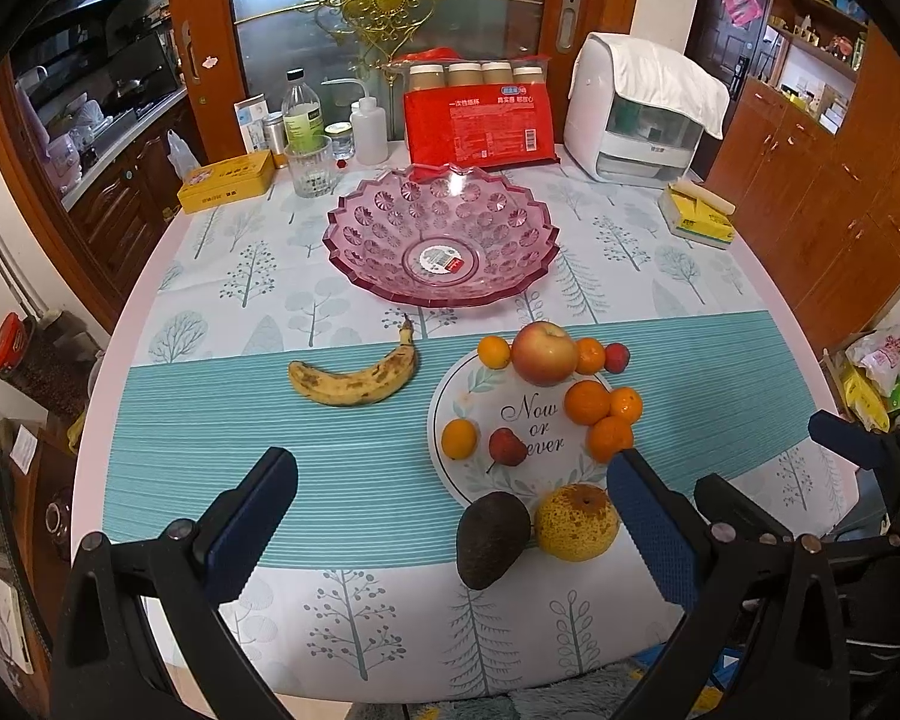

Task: Organize fruits
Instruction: 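Move both tools toward the avocado and pear in front of the plate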

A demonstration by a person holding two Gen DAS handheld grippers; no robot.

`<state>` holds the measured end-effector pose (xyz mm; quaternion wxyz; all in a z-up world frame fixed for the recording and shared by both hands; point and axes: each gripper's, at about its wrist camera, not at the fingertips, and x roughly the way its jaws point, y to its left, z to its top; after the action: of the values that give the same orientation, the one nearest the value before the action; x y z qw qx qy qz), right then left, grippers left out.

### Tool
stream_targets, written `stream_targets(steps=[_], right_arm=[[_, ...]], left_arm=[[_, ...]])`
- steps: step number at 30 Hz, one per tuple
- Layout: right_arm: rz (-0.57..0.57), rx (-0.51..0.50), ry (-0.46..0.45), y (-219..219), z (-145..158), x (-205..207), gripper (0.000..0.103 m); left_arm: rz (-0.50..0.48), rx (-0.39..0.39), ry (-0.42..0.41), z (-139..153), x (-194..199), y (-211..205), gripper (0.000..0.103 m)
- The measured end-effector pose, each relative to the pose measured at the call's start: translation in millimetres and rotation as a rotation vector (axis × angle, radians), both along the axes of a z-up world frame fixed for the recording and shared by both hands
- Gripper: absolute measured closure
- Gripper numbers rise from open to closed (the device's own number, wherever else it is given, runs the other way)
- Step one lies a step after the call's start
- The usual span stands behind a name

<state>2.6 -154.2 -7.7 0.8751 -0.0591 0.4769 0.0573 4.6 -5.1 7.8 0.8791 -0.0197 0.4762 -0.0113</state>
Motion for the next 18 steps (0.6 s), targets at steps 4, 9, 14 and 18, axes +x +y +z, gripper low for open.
stream_targets(steps=[4,9,14,18], right_arm=[[-0.001,-0.001,0.002,0.2,0.7,-0.5,0.0],[-0.004,0.0,0.003,0.0,1.9,-0.3,0.0],[-0.018,0.0,0.001,2.2,2.7,-4.7,0.0],[-0.026,0.013,0.008,0.1,2.8,-6.9,0.0]], left_arm=[[-0.005,-0.008,0.0,1.2,1.7,0.0,0.0],[-0.01,-0.012,-0.001,3.1,2.9,-0.1,0.0],[-0.008,-0.012,-0.001,1.8,1.4,0.0,0.001],[-0.013,-0.012,0.005,2.3,3.2,-3.5,0.0]])
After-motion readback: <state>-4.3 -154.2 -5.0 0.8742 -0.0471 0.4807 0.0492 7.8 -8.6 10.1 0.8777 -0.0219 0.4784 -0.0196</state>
